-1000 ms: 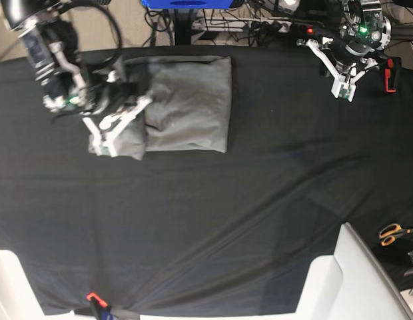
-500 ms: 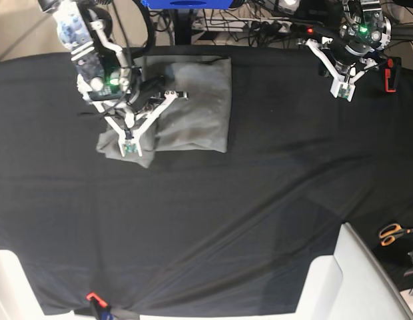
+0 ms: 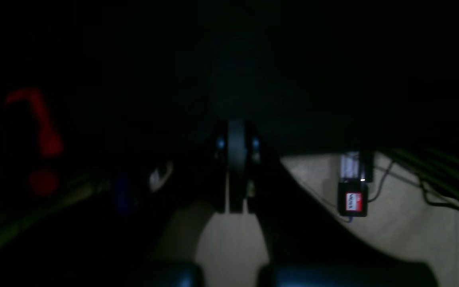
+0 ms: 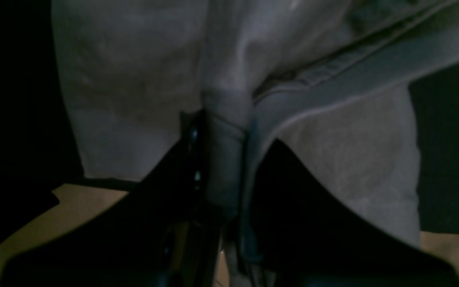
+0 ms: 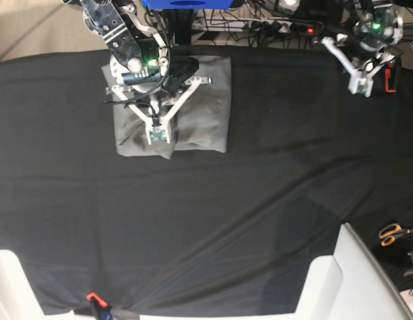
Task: Fold the T-shirt properly
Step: 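Fold the held end over the folded stack with the right gripper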
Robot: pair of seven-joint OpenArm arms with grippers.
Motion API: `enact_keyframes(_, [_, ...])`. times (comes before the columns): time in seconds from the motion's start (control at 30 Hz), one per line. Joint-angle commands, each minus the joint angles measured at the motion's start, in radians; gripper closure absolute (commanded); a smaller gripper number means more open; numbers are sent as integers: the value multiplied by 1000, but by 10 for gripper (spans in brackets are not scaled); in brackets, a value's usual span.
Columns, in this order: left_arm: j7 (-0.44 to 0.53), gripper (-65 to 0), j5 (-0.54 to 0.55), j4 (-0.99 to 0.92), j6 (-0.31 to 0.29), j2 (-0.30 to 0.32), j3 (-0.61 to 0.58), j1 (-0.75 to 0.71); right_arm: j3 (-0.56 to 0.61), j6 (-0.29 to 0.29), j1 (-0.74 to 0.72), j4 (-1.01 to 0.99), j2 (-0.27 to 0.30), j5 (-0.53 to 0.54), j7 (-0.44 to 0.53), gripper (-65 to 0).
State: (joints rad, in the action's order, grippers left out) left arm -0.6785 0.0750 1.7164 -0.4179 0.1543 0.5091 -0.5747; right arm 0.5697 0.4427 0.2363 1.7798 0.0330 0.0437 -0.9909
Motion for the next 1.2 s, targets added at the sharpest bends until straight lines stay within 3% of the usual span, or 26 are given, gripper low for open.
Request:
enact_keyframes(0.0, [15,0,3,29,0,9,16,-6,3,5,-7,15,-5,-3,16,-3])
enact_keyframes(0.53, [16,0,1,33,-2,12,38,-49,3,1,-10,-22,-61,-1,19,-11])
enact_keyframes(0.6, [16,0,1,33,-2,12,38,-49,3,0,-10,-22,-77,-1,19,-51])
enact_keyframes(0.7, [16,0,1,33,-2,12,38,-49,5,-3,-10,-22,-87,-1,20,-191])
enact_keyframes(0.8, [16,0,1,33,-2,12,38,-47,5,-83,-10,-22,-89,-1,42,-305])
enact_keyframes(0.87, [16,0,1,32,-2,12,38,-47,3,-138,-5,-22,-89,0,65,-345])
enact_keyframes(1.0, [16,0,1,30,-2,12,38,-44,0,-198,-1,-22,-106,0,70,-353])
enact_keyframes(1.17, [16,0,1,29,-2,12,38,-40,2,-321,7,-22,-120,0,74,-353])
